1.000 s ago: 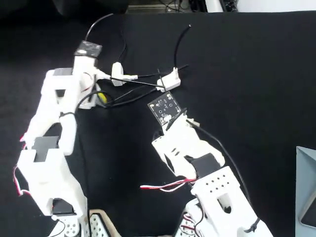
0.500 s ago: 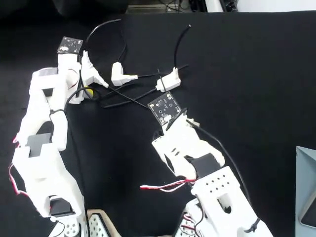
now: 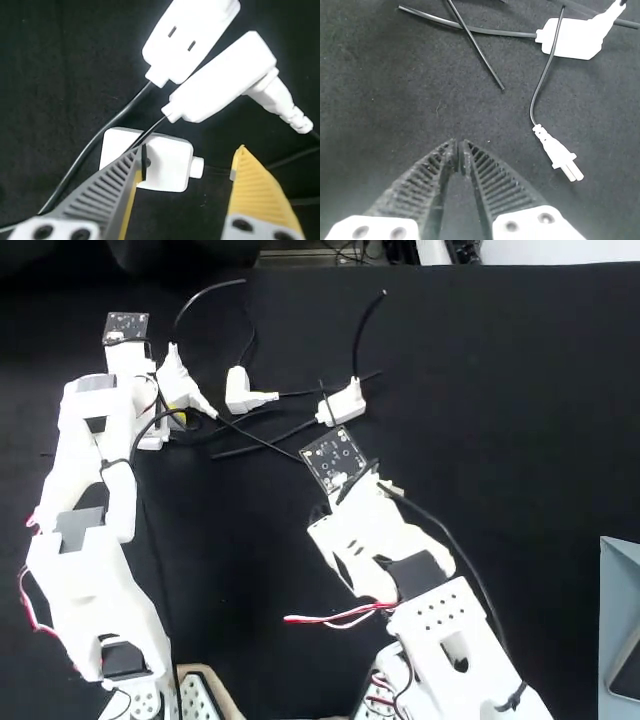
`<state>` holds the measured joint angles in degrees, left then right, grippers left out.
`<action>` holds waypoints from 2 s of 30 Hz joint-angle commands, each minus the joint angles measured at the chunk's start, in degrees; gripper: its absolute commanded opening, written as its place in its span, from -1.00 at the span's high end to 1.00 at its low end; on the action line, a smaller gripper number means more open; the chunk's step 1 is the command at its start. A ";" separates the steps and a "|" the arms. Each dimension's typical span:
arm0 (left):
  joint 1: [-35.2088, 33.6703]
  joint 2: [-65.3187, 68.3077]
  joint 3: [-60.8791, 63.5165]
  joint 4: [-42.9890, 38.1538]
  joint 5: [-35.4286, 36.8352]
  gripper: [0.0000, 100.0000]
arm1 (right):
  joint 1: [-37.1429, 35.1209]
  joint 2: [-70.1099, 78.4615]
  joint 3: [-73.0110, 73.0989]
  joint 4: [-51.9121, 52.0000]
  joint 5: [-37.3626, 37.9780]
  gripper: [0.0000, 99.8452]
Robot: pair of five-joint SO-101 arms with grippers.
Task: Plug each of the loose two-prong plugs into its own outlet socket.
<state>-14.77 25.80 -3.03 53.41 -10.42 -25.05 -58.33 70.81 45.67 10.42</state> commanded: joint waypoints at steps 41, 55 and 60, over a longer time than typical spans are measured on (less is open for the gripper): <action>-0.66 2.46 -7.60 10.81 -24.00 0.40 | 0.53 -0.66 -0.22 -0.97 0.35 0.97; 4.00 4.40 -9.19 34.37 -24.35 0.81 | 0.53 -0.66 -0.22 -0.97 0.35 0.97; 9.01 4.31 -9.19 42.02 -23.91 0.94 | 0.53 -0.66 -0.22 -0.97 0.35 0.97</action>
<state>-9.85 30.81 -10.51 89.54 -34.24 -25.05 -58.33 70.81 45.67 10.42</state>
